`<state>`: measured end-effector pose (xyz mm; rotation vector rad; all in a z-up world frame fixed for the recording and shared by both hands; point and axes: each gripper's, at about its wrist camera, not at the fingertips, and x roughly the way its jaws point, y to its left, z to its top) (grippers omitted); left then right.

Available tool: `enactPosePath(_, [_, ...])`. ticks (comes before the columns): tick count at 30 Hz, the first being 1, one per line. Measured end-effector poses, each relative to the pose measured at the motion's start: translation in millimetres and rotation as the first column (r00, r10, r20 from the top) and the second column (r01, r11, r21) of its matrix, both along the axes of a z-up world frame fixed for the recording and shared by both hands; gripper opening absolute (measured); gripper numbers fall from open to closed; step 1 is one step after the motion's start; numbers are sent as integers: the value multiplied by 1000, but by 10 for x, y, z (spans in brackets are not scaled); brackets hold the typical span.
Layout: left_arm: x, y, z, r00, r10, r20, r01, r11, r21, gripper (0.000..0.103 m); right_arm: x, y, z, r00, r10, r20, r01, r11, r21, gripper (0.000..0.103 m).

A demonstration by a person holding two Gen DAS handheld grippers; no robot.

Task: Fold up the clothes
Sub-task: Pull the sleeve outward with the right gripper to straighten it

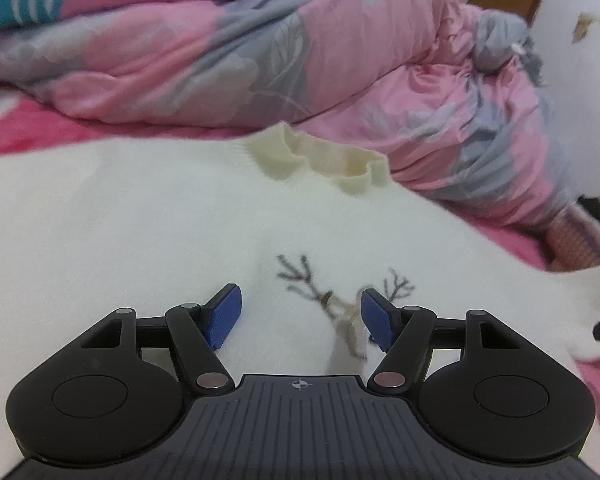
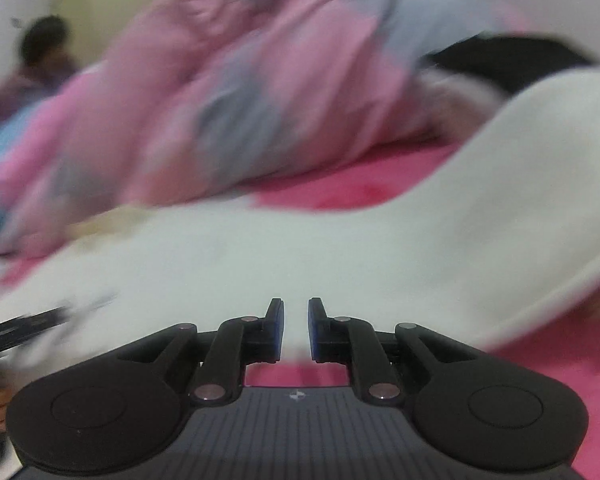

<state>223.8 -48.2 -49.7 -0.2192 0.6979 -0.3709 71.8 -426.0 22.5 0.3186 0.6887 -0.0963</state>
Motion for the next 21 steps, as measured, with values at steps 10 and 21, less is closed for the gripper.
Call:
enactPosePath(10, [-1417,505,140,989,-116,-93,136,961,240,67,-570,358,-492,982,184,-43,-177,975,133,12])
enactPosePath(21, [-2358,749,105,991,-132,5,125,948,292,67,-1194,753,-74,978,205,50,-209,969,130,14])
